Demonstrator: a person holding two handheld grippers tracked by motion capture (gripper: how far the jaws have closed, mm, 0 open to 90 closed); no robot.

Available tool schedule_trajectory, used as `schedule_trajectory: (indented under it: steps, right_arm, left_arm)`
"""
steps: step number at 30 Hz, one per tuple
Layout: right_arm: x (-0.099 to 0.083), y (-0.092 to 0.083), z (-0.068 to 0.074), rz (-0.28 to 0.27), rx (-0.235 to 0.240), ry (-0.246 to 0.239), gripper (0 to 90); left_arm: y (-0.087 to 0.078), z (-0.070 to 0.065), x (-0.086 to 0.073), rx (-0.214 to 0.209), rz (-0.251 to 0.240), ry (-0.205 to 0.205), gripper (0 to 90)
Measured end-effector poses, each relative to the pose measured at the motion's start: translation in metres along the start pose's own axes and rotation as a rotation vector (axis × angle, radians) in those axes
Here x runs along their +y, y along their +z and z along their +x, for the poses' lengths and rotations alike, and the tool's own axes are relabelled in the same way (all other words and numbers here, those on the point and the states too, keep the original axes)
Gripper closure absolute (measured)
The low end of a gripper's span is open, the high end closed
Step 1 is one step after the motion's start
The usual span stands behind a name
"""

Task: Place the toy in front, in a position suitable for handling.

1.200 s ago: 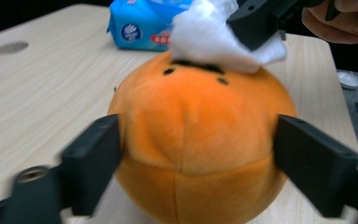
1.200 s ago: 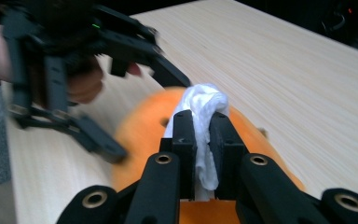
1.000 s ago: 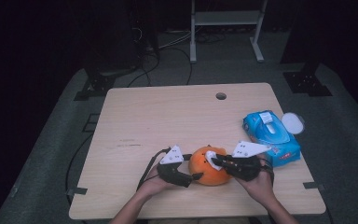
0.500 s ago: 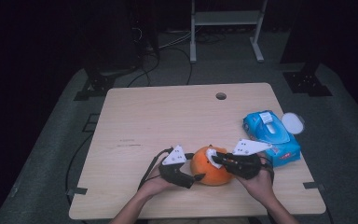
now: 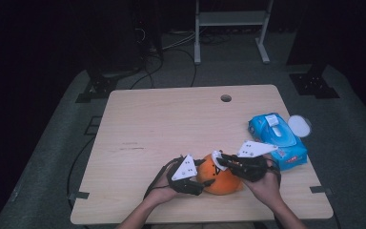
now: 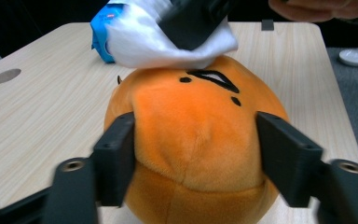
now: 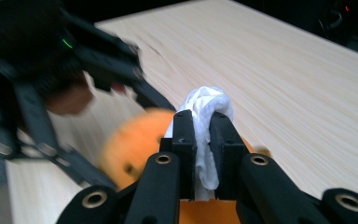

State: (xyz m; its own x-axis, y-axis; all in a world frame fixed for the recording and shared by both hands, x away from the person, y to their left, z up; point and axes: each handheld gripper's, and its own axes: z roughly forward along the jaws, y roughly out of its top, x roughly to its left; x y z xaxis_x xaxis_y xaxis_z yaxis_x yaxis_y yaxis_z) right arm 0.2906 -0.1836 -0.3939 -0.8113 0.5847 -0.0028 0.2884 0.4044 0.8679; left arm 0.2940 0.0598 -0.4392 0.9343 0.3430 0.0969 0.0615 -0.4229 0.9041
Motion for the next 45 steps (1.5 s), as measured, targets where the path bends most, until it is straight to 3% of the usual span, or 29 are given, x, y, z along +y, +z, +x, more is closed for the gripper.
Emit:
schedule_trajectory:
  steps: [2,3,5,8,11,14,16,18,19,21,23,25,28,29,32,37,39,41,43,44,45]
  right_arm:
    - [-0.005,-0.001,-0.001,0.023,0.013,0.004,81.1]
    - [-0.007,-0.001,0.000,0.027,0.019,-0.005,81.2]
    - [-0.006,-0.002,0.002,0.033,0.029,-0.018,81.1]
    - [-0.003,-0.001,0.009,0.027,0.052,-0.026,81.1]
    - [0.005,0.002,0.020,0.007,0.109,-0.042,81.1]
    - [0.012,0.003,0.024,0.015,0.094,-0.077,81.0]
    - [0.010,-0.001,0.015,0.016,0.072,-0.057,81.0]
    - [0.006,-0.004,0.005,0.028,0.039,-0.041,81.0]
    - [0.002,-0.006,0.001,0.035,0.028,-0.028,81.1]
    - [-0.004,-0.009,-0.004,0.047,0.029,-0.005,81.2]
    - [-0.005,-0.010,-0.003,0.045,0.054,0.010,81.2]
    - [-0.002,-0.008,0.004,0.043,0.079,-0.010,81.2]
    - [0.005,0.000,0.019,0.026,0.133,-0.030,81.1]
    - [0.008,0.003,0.023,0.028,0.134,-0.045,81.1]
    - [0.012,0.004,0.022,0.027,0.108,-0.052,81.2]
    - [0.003,-0.005,-0.005,0.034,0.039,0.002,81.2]
    - [-0.002,-0.007,-0.012,0.046,0.039,0.037,81.2]
    - [-0.003,-0.006,-0.009,0.050,0.048,0.037,81.3]
    - [0.000,-0.002,-0.001,0.041,0.096,0.031,81.3]
    - [0.002,0.001,0.005,0.042,0.115,0.015,81.3]
    - [0.004,0.005,0.011,0.045,0.127,-0.003,81.3]
  left_arm:
    - [0.001,0.006,-0.001,0.003,0.016,-0.089,11.9]
    - [0.002,0.009,-0.003,-0.016,0.026,-0.139,8.6]
    - [0.005,0.010,-0.007,-0.059,0.042,-0.185,11.9]
    - [0.004,0.005,-0.005,-0.049,0.036,-0.126,25.3]
    - [0.003,-0.007,0.002,-0.025,0.036,0.031,31.4]
    - [0.003,-0.011,0.003,-0.012,0.043,0.081,32.0]
    - [0.002,-0.010,0.002,-0.016,0.039,0.076,32.0]
    - [0.002,-0.008,0.001,-0.020,0.033,0.042,29.2]
    - [0.002,-0.005,0.001,-0.020,0.026,0.004,23.9]
    - [0.003,0.001,0.002,-0.042,0.018,-0.108,14.8]
    - [0.004,0.003,0.001,-0.069,0.014,-0.160,13.5]
    - [0.005,-0.001,0.002,-0.051,0.013,-0.133,22.0]
    - [0.003,-0.010,0.005,-0.026,0.012,-0.006,31.1]
    - [0.003,-0.013,0.006,-0.019,0.018,0.029,32.6]
    - [0.002,-0.015,0.007,-0.009,0.023,0.068,33.5]
    - [0.001,-0.011,0.003,-0.021,0.017,0.047,32.6]
    - [0.003,-0.007,0.004,-0.054,0.010,-0.025,24.8]
    - [0.005,-0.003,0.005,-0.085,0.014,-0.105,13.0]
    - [0.006,-0.001,0.005,-0.093,-0.003,-0.165,12.2]
    - [0.007,-0.001,0.005,-0.087,0.001,-0.161,13.9]
    - [0.006,-0.002,0.004,-0.068,0.014,-0.129,18.0]
